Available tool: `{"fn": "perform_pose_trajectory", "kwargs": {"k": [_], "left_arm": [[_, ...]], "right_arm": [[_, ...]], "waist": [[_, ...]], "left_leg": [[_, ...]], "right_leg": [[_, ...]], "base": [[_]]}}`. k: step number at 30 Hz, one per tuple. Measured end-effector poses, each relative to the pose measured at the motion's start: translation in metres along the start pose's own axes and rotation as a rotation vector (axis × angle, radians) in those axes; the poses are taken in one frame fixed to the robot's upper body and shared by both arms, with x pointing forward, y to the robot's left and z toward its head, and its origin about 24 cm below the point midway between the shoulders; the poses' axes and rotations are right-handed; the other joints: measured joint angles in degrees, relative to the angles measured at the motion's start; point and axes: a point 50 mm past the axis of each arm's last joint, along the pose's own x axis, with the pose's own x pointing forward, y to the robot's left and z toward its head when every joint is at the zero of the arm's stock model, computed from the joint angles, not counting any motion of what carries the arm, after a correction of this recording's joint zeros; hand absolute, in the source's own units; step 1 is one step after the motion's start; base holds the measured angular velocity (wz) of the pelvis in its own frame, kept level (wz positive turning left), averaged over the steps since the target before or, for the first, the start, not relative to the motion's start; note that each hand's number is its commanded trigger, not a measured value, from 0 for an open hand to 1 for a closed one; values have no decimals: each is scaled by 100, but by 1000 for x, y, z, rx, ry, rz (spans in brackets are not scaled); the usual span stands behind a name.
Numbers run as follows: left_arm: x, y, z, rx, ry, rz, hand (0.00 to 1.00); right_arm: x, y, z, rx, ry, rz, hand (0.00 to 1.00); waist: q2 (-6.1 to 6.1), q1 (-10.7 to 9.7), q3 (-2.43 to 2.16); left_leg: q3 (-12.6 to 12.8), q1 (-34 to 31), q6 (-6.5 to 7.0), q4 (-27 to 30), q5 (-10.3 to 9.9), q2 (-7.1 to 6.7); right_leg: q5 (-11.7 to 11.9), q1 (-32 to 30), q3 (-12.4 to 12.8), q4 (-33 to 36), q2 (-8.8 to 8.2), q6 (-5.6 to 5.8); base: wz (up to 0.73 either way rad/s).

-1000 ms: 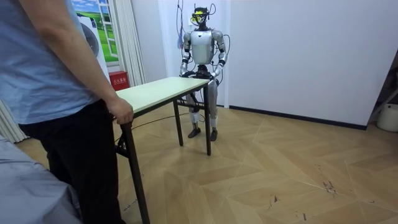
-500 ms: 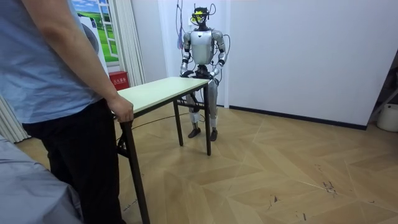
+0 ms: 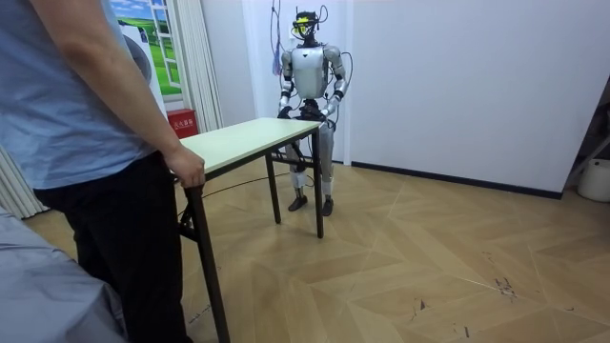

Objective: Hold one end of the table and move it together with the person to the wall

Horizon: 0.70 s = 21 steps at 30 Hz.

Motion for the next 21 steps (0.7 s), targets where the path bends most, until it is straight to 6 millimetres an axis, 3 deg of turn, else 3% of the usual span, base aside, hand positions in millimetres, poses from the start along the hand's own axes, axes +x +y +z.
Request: {"fn": "perform_pose_trajectory", "kwargs": {"k": [4, 11, 21], "left_arm": [[1, 3, -1, -2, 3, 14, 0], [10, 12, -4, -22, 15, 61, 0], [10, 26, -8, -33, 31, 130, 0]], "right_arm": [[0, -1, 1, 14, -10, -14, 0], [0, -3, 9, 173, -95, -60, 0], [0, -7, 20, 239, -175, -110, 0]], "waist": [[26, -6, -16], [84, -12, -6], [101, -40, 0]], "left_leg": [[19, 28, 1, -1, 0, -3], [35, 106, 1, -34, 0, -3], [44, 163, -9, -45, 9, -39]], "right_leg": [[0, 18, 87, 0, 2, 0], [0, 90, 56, -6, 5, 0], [0, 110, 78, -8, 14, 0]], "base": [[-3], [0], [0]]}}
